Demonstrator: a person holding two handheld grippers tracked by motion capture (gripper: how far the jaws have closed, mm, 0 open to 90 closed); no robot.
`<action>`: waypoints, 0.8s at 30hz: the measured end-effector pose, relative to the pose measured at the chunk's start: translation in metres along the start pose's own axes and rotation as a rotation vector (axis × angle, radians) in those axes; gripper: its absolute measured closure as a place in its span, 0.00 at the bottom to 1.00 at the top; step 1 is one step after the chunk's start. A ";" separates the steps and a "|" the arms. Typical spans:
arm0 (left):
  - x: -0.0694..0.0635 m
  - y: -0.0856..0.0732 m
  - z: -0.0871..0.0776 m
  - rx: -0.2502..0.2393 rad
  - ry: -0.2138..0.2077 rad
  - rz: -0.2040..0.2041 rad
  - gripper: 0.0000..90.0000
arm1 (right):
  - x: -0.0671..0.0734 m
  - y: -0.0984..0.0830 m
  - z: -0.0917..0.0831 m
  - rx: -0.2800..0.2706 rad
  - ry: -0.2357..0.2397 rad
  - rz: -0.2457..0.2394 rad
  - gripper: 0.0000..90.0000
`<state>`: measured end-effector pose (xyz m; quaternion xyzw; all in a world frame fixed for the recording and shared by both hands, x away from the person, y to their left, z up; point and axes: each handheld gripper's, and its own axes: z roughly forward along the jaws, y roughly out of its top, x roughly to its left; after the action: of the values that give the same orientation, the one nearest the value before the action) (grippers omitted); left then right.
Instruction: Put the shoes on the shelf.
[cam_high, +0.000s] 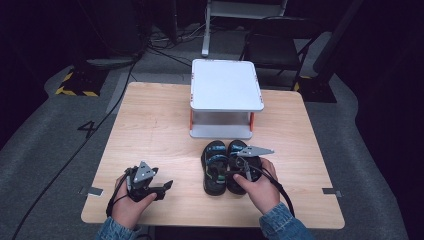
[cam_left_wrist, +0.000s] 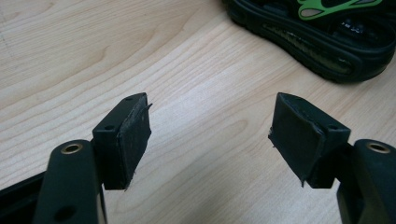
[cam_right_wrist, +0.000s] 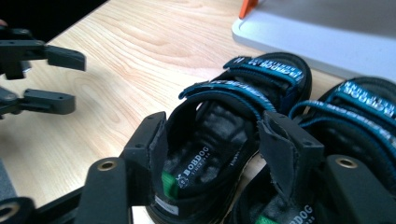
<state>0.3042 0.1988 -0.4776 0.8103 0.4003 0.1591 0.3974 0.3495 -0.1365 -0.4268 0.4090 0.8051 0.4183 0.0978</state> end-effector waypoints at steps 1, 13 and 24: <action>0.000 -0.001 0.000 0.001 0.000 -0.001 0.32 | 0.000 -0.001 0.001 0.005 -0.026 -0.001 0.44; -0.003 -0.001 0.004 0.017 -0.025 0.030 0.32 | -0.001 -0.014 0.022 0.040 -0.109 0.017 0.50; -0.006 -0.001 0.006 0.021 -0.044 0.033 0.32 | -0.004 -0.017 0.030 0.144 -0.183 -0.013 0.58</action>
<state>0.3031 0.1918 -0.4821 0.8242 0.3798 0.1434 0.3948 0.3569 -0.1270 -0.4593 0.4462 0.8234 0.3196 0.1443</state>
